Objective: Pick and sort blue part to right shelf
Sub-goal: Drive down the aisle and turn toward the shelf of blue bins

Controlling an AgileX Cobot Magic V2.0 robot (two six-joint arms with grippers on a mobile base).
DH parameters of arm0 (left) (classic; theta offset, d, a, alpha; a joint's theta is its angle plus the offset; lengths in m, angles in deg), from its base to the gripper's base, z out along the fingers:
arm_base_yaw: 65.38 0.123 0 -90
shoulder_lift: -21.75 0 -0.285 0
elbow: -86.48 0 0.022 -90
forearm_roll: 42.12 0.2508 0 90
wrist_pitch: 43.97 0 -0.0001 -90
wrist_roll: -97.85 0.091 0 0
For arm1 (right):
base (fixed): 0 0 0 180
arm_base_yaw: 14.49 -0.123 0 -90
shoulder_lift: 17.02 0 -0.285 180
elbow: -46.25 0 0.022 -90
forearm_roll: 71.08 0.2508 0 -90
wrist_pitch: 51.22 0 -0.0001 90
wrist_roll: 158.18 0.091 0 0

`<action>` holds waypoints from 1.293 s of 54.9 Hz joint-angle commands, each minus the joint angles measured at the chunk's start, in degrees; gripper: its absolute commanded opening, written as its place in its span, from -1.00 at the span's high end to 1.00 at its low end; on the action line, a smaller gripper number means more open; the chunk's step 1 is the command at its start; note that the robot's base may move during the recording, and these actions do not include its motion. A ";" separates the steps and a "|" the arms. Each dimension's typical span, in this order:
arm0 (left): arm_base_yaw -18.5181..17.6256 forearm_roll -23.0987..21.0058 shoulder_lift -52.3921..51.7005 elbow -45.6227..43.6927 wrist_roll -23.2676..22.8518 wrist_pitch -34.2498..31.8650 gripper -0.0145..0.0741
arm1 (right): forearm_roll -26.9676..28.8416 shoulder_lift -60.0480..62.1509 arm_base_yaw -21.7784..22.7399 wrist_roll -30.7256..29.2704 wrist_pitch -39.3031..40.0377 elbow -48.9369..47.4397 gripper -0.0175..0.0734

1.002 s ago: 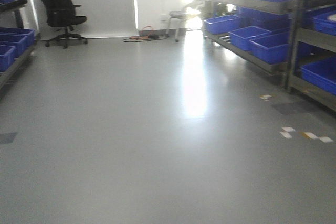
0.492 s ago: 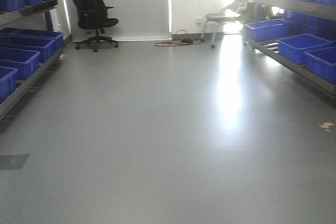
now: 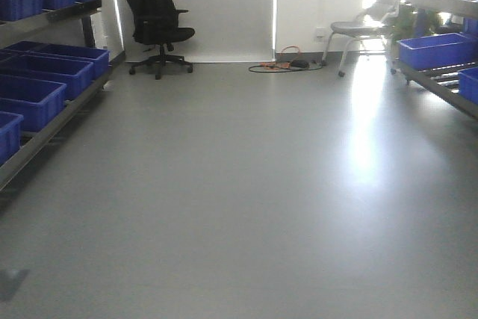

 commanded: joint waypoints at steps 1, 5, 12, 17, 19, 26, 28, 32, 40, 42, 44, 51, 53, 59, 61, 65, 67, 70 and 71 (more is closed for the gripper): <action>0.11 0.15 1.01 -1.68 0.11 -5.21 -0.08 | -0.63 0.40 0.12 -0.61 5.28 -1.93 -0.05; 0.11 0.15 1.01 -1.68 0.11 -5.21 -0.08 | -0.63 0.40 0.12 -0.61 5.28 -1.93 -0.05; 0.11 0.15 1.01 -1.68 0.11 -5.21 -0.08 | -0.63 0.40 0.12 -0.61 5.28 -1.93 -0.05; 0.11 0.15 1.01 -1.68 0.11 -5.21 -0.08 | -0.63 0.40 0.12 -0.61 5.28 -1.93 -0.05; 0.11 0.15 1.01 -1.68 0.11 -5.21 -0.08 | -0.63 0.40 0.12 -0.61 5.28 -1.93 -0.05; 0.11 0.15 1.01 -1.68 0.11 -5.21 -0.08 | -0.63 0.40 0.12 -0.61 5.28 -1.93 -0.05; 0.11 0.15 1.01 -1.68 0.11 -5.21 -0.08 | -0.63 0.40 0.12 -0.61 5.28 -1.93 -0.05; 0.11 0.15 1.01 -1.68 0.11 -5.21 -0.08 | -0.63 0.40 0.12 -0.61 5.28 -1.93 -0.05; 0.11 0.15 1.01 -1.68 0.11 -5.21 -0.08 | -0.63 0.40 0.12 -0.61 5.28 -1.93 -0.05; 0.11 0.15 1.01 -1.68 0.11 -5.21 -0.08 | -0.63 0.40 0.12 -0.61 5.28 -1.93 -0.05; 0.11 0.15 1.01 -1.68 0.11 -5.21 -0.08 | -0.63 0.40 0.12 -0.61 5.28 -1.93 -0.05; 0.11 0.15 1.01 -1.68 0.11 -5.21 -0.08 | -0.63 0.40 0.12 -0.61 5.28 -1.93 -0.05; 0.11 0.15 1.01 -1.68 0.11 -5.21 -0.08 | -0.63 0.40 0.12 -0.61 5.28 -1.93 -0.05; 0.11 0.15 1.01 -1.68 0.11 -5.21 -0.08 | -0.63 0.40 0.12 -0.61 5.28 -1.93 -0.05; 0.11 0.15 1.01 -1.68 0.11 -5.21 -0.08 | -0.63 0.40 0.12 -0.61 5.28 -1.93 -0.05; 0.11 0.15 1.01 -1.68 0.11 -5.21 -0.08 | -0.63 0.40 0.12 -0.61 5.28 -1.93 -0.05; 0.11 0.15 1.01 -1.68 0.11 -5.21 -0.08 | -0.63 0.40 0.12 -0.61 5.28 -1.93 -0.05; 0.11 0.15 1.01 -1.68 0.11 -5.21 -0.08 | -0.63 0.40 0.12 -0.61 5.28 -1.93 -0.05; 0.11 0.15 1.01 -1.68 0.11 -5.21 -0.08 | -0.63 0.40 0.12 -0.61 5.28 -1.93 -0.05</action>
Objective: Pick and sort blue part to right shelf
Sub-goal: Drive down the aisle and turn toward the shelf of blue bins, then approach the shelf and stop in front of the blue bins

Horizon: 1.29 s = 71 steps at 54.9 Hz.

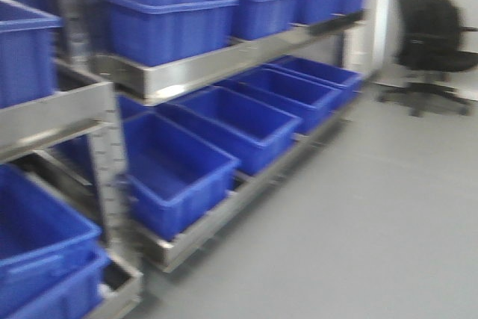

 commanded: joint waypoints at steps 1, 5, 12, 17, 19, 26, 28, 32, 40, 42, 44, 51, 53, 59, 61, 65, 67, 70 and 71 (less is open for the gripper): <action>0.01 0.15 1.01 -1.68 0.11 -5.21 -0.08 | -0.63 0.40 0.12 -0.61 5.28 -1.93 -0.05; 0.01 0.15 1.01 -1.68 0.11 -5.21 -0.08 | -0.63 0.40 0.12 -0.61 5.28 -1.93 -0.05; 0.01 0.15 1.01 -1.68 0.11 -5.21 -0.08 | -0.63 0.40 0.12 -0.61 5.28 -1.93 -0.05; 0.01 0.15 1.01 -1.68 0.11 -5.21 -0.08 | -0.63 0.40 0.12 -0.61 5.28 -1.93 -0.05; 0.01 0.15 1.01 -1.68 0.11 -5.21 -0.08 | -0.63 0.40 0.12 -0.61 5.28 -1.93 -0.05; 0.01 0.15 1.01 -1.68 0.11 -5.21 -0.08 | -0.63 0.40 0.12 -0.61 5.28 -1.93 -0.05; 0.01 0.15 1.01 -1.68 0.11 -5.21 -0.08 | -0.63 0.40 0.12 -0.61 5.28 -1.93 -0.05; 0.01 0.15 1.01 -1.68 0.11 -5.21 -0.08 | -0.63 0.40 0.12 -0.61 5.28 -1.93 -0.05; 0.01 0.15 1.01 -1.68 0.11 -5.21 -0.08 | -0.63 0.40 0.12 -0.61 5.28 -1.93 -0.05; 0.01 0.15 1.01 -1.68 0.11 -5.21 -0.08 | -0.63 0.40 0.12 -0.61 5.28 -1.93 -0.05; 0.01 0.15 1.01 -1.68 0.11 -5.21 -0.08 | -0.63 0.40 0.12 -0.61 5.28 -1.93 -0.05; 0.01 0.15 1.01 -1.68 0.11 -5.21 -0.08 | -0.63 0.40 0.12 -0.61 5.28 -1.93 -0.05; 0.01 0.15 1.01 -1.68 0.11 -5.21 -0.08 | -0.63 0.40 0.05 -0.61 5.28 -1.93 -0.05; 0.01 0.15 1.01 -1.68 0.11 -5.21 -0.08 | -0.63 0.40 0.05 -0.61 5.28 -1.93 -0.05; 0.01 0.15 1.01 -1.68 0.11 -5.21 -0.08 | -0.63 0.40 0.05 -0.61 5.28 -1.93 -0.05; 0.01 0.15 1.01 -1.68 0.11 -5.21 -0.08 | -0.63 0.40 0.05 -0.61 5.28 -1.93 -0.05; 0.01 0.15 1.01 -1.68 0.11 -5.21 -0.08 | -0.63 0.40 0.05 -0.61 5.28 -1.93 -0.05; 0.01 0.15 1.01 -1.68 0.11 -5.21 -0.08 | -0.63 0.40 0.05 -0.61 5.28 -1.93 -0.05; 0.01 0.15 1.01 -1.68 0.11 -5.21 -0.08 | -0.63 0.40 0.05 -0.61 5.28 -1.93 -0.05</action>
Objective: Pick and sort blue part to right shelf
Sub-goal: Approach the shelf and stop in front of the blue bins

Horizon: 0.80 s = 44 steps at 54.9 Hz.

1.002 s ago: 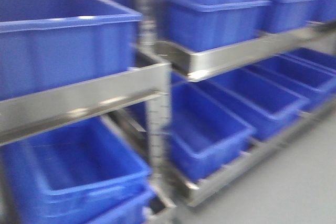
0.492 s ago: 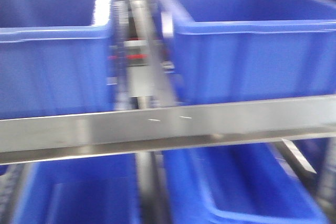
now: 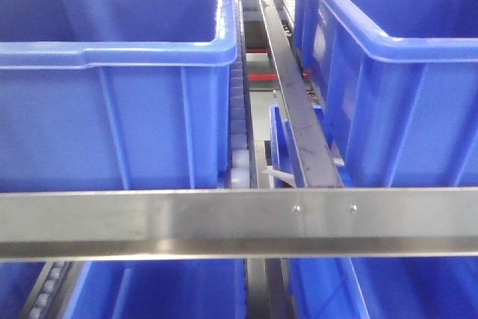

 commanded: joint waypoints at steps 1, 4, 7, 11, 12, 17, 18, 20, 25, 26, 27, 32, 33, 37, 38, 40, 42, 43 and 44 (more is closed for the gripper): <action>0.01 0.15 1.01 -1.68 0.11 -5.21 -0.08 | -0.63 0.40 0.05 -0.61 5.28 -1.93 -0.05; 0.01 0.15 1.01 -1.68 0.11 -5.21 -0.08 | -0.63 0.40 0.05 -0.61 5.28 -1.93 -0.05; 0.01 0.15 1.01 -1.68 0.11 -5.21 -0.08 | -0.63 0.40 0.05 -0.61 5.28 -1.93 -0.05; 0.01 0.15 1.01 -1.68 0.11 -5.21 -0.08 | -0.63 0.40 0.05 -0.61 5.28 -1.93 -0.05; 0.01 0.15 1.01 -1.68 0.11 -5.21 -0.08 | -0.63 0.40 0.05 -0.61 5.28 -1.93 -0.05; 0.01 0.15 1.01 -1.68 0.11 -5.21 -0.08 | -0.63 0.40 0.05 -0.61 5.28 -1.93 -0.05; 0.01 0.15 1.01 -1.68 0.11 -5.21 -0.08 | -0.63 0.40 0.05 -0.61 5.28 -1.93 -0.05; 0.01 0.15 1.01 -1.68 0.11 -5.21 -0.08 | -0.63 0.40 0.05 -0.61 5.28 -1.93 -0.05; 0.01 0.15 1.01 -1.68 0.11 -5.21 -0.08 | -0.63 0.40 0.05 -0.61 5.28 -1.93 -0.05; 0.01 0.15 1.01 -1.68 0.11 -5.21 -0.08 | -0.63 0.40 0.05 -0.61 5.28 -1.93 -0.05; 0.01 0.15 1.01 -1.68 0.11 -5.21 -0.08 | -0.63 0.40 0.05 -0.61 5.28 -1.93 -0.05; 0.01 0.15 1.01 -1.68 0.11 -5.21 -0.08 | -0.63 0.40 0.05 -0.61 5.28 -1.93 -0.05; 0.01 0.15 1.01 -1.68 0.11 -5.21 -0.08 | -0.63 0.40 0.05 -0.61 5.28 -1.93 -0.05; 0.01 0.15 1.01 -1.68 0.11 -5.21 -0.08 | -0.63 0.40 0.05 -0.61 5.28 -1.93 -0.05; 0.01 0.15 1.01 -1.68 0.11 -5.21 -0.08 | -0.63 0.40 0.05 -0.61 5.28 -1.93 -0.05; 0.01 0.15 1.01 -1.68 0.11 -5.21 -0.08 | -0.63 0.40 0.05 -0.61 5.28 -1.93 -0.05; 0.01 0.15 1.01 -1.68 0.11 -5.21 -0.08 | -0.63 0.40 0.05 -0.61 5.28 -1.93 -0.05; 0.01 0.15 1.01 -1.68 0.11 -5.21 -0.08 | -0.63 0.40 0.05 -0.61 5.28 -1.93 -0.05; 0.01 0.15 1.01 -1.68 0.11 -5.21 -0.08 | -0.63 0.40 0.05 -0.61 5.28 -1.93 -0.05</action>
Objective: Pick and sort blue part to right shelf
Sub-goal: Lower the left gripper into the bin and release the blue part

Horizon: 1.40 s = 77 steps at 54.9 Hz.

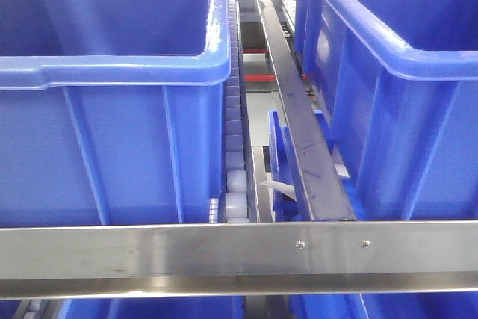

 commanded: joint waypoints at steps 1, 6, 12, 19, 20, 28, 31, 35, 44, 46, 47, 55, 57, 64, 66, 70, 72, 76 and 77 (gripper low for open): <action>0.01 0.15 1.01 -1.68 0.11 -5.21 -0.08 | -0.63 0.40 0.05 -0.61 5.28 -1.93 -0.05; 0.01 0.15 1.01 -1.68 0.11 -5.21 -0.08 | -0.63 0.40 0.05 -0.61 5.28 -1.93 -0.05; 0.01 0.15 1.01 -1.68 0.11 -5.21 -0.08 | -0.63 0.40 0.05 -0.61 5.28 -1.93 -0.05; 0.01 0.15 1.01 -1.68 0.11 -5.21 -0.08 | -0.63 0.40 0.05 -0.61 5.28 -1.93 -0.05; 0.01 0.15 1.01 -1.68 0.11 -5.21 -0.08 | -0.63 0.40 0.05 -0.61 5.28 -1.93 -0.05; 0.01 0.15 1.01 -1.68 0.11 -5.47 -0.08 | -0.63 0.40 0.05 -0.61 5.28 -1.93 -0.05; 0.01 0.15 1.01 -1.68 0.11 -5.47 -0.08 | -0.63 0.40 0.05 -0.61 5.28 -1.93 -0.05; 0.01 0.15 1.01 -1.68 0.11 -5.47 -0.08 | -0.63 0.40 0.05 -0.61 5.28 -1.93 -0.05; 0.01 -0.04 3.53 -5.22 0.11 -5.03 -0.08 | -0.63 0.40 0.05 -0.61 5.28 -1.93 -0.05; 0.01 -0.14 5.36 -6.80 0.11 -4.43 -0.08 | -0.63 0.40 0.05 -0.61 5.28 -1.93 -0.05; 0.01 -0.45 6.70 -7.88 0.11 -4.08 -0.08 | -0.63 0.40 0.05 -0.61 5.28 -1.93 -0.05; 0.01 -5.29 20.23 -17.30 1.18 -0.06 -0.08 | -0.63 0.40 0.05 -0.61 5.33 -1.93 -0.05; 0.01 -7.69 23.66 -20.25 2.56 1.19 -0.08 | -0.63 0.40 0.05 -0.61 5.33 -1.93 -0.05; 0.01 -14.00 35.87 -27.46 8.89 2.08 -0.08 | -0.63 0.40 0.05 -0.61 5.33 -1.93 -0.05; 0.01 -14.65 39.10 -28.90 9.83 1.52 -0.08 | -0.63 0.40 0.05 -0.61 5.33 -1.93 -0.05; 0.01 -14.63 47.18 -31.61 9.93 -0.72 -0.08 | -0.63 0.40 0.05 -0.61 5.33 -1.93 -0.05; 0.01 -14.63 51.12 -32.84 10.04 -1.26 -0.08 | -0.63 0.40 0.05 -0.61 5.33 -1.93 -0.05; 0.01 -14.63 58.95 -36.06 10.26 -1.46 -0.08 | -0.63 0.40 0.05 -0.61 5.33 -1.93 -0.05; 0.01 -14.63 61.17 -37.02 10.26 -1.49 -0.08 | -0.63 0.40 0.05 -0.61 5.33 -1.93 -0.05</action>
